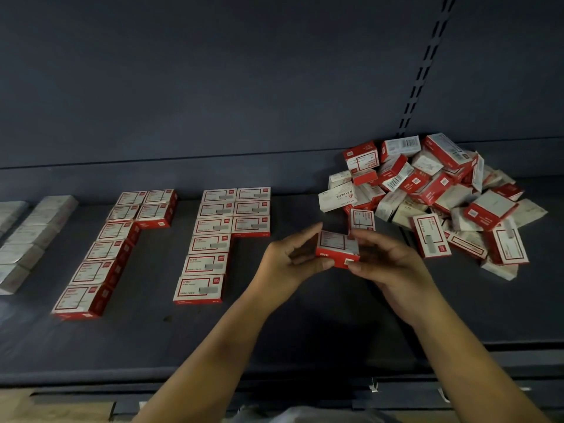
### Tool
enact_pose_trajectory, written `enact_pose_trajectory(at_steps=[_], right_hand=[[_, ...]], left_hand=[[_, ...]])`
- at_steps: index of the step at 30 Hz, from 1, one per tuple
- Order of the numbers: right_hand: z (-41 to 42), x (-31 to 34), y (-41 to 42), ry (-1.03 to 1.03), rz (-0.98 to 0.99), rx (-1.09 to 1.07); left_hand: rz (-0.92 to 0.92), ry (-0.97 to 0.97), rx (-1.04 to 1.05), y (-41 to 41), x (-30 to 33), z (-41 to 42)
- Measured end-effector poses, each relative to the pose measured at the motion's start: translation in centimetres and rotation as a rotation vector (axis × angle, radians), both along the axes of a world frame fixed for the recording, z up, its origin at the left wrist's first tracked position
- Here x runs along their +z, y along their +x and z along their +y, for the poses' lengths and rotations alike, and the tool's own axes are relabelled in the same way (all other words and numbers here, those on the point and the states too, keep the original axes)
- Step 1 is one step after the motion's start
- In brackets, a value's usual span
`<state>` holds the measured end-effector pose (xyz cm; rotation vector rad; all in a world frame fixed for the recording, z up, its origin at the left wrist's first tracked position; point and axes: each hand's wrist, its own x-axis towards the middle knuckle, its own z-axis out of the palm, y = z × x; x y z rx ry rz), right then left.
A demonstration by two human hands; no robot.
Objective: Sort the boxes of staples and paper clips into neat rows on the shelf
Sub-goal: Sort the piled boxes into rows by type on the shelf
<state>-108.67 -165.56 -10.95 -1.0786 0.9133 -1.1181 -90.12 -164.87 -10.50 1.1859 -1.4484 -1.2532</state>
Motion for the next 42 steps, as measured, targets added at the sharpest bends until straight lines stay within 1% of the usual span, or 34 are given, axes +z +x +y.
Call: enact_pose_trajectory(at_steps=[3, 8, 10, 12, 14, 17, 19, 25, 28, 30, 33, 35, 38, 42], right_hand=[[0.2, -0.1, 0.1, -0.033, 0.004, 0.018], [0.6, -0.1, 0.1, -0.075, 0.035, 0.027], [0.7, 0.0, 0.1, -0.074, 0.044, 0.023], [0.8, -0.1, 0.2, -0.074, 0.099, 0.025], [1.0, -0.1, 0.4, -0.112, 0.188, 0.042], [1.2, 0.2, 1.1, -0.250, 0.481, 0.044], [1.2, 0.5, 1.9, -0.352, 0.628, 0.032], [0.3, 0.0, 5.5, -0.612, 0.848, 0.043], [0.1, 0.1, 8.0, -0.704, 0.871, 0.062], [0.0, 0.0, 9.9, -0.750, 0.871, 0.073], [0.2, -0.1, 12.6, -0.758, 0.860, 0.080], [0.3, -0.1, 14.4, -0.748, 0.859, 0.058], [0.4, -0.5, 17.1, -0.754, 0.906, 0.020], [0.9, -1.0, 20.2, -0.758, 0.977, 0.000]], left_hand=[[0.018, 0.006, 0.005, 0.0, 0.2, 0.2], [0.043, -0.041, 0.026, 0.0, 0.0, 0.6], [0.028, -0.044, 0.055, 0.1, -0.4, 0.7], [-0.018, -0.062, 0.092, 0.2, -0.8, 0.8], [-0.085, -0.108, 0.113, 0.4, -1.0, 1.0], [-0.200, -0.187, 0.119, 0.8, -1.0, 1.5], [-0.284, -0.230, 0.125, 1.6, -1.1, 1.7], [-0.562, -0.350, 0.118, 5.2, -0.7, 2.5], [-0.647, -0.418, 0.112, 7.6, -0.1, 2.8], [-0.655, -0.431, 0.134, 9.5, 0.3, 2.9], [-0.688, -0.436, 0.210, 13.1, 0.7, 3.1], [-0.713, -0.396, 0.239, 15.7, 1.1, 3.2], [-0.757, -0.343, 0.266, 19.5, 1.2, 2.9], [-0.841, -0.280, 0.248, 23.6, 0.9, 2.2]])
